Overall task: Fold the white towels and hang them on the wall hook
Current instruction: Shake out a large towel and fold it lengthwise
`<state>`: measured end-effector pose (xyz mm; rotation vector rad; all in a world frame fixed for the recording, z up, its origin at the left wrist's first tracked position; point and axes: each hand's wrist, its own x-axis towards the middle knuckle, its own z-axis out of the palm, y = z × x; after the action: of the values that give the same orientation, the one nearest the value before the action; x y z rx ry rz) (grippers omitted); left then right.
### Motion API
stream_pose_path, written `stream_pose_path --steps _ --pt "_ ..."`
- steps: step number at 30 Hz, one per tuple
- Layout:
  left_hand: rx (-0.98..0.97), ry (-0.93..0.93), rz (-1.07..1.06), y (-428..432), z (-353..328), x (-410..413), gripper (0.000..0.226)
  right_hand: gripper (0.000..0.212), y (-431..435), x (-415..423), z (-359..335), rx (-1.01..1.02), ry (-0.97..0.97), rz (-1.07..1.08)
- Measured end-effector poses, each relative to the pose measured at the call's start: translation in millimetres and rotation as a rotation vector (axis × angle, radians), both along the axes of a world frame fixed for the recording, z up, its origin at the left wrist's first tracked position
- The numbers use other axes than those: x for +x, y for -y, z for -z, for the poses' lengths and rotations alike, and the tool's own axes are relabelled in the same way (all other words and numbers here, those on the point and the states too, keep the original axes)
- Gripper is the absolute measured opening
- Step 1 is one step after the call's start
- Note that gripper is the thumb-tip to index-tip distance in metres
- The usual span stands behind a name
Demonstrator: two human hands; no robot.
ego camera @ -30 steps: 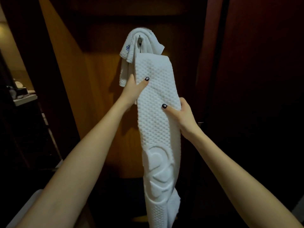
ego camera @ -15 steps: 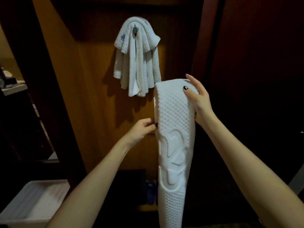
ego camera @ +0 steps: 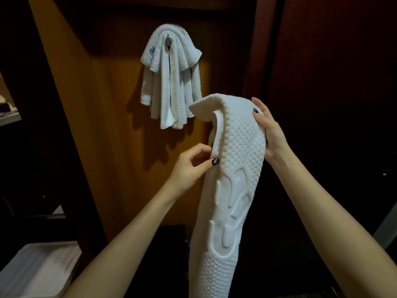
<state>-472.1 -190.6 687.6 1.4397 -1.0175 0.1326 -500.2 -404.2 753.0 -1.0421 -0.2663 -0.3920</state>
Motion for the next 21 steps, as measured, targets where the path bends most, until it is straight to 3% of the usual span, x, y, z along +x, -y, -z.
stream_pose_path --steps 2,4,6,11,13,17,21 --pt "0.071 -0.054 0.044 4 -6 -4 0.009 0.033 1 0 -3 0.02 0.018 -0.043" --pt "0.175 -0.078 -0.011 5 -10 2 0.032 0.032 0 0 -5 0.006 0.029 -0.063" --pt "0.212 -0.12 0.005 2 -10 7 0.034 0.031 0 0 -8 -0.03 0.02 -0.046" --pt "0.002 -0.239 0.042 2 -6 6 0.014 0.028 3 -1 -7 -0.04 -0.007 0.013" --pt "-0.047 -0.175 -0.033 7 -6 6 0.007 0.028 5 -2 -10 -0.068 -0.003 0.042" --pt "-0.022 0.145 -0.295 11 -5 5 0.039 0.026 5 -3 -12 -0.218 -0.03 0.221" --pt "-0.121 0.329 -0.51 18 9 6 0.027 0.025 -2 0 -5 -0.236 -0.02 0.334"
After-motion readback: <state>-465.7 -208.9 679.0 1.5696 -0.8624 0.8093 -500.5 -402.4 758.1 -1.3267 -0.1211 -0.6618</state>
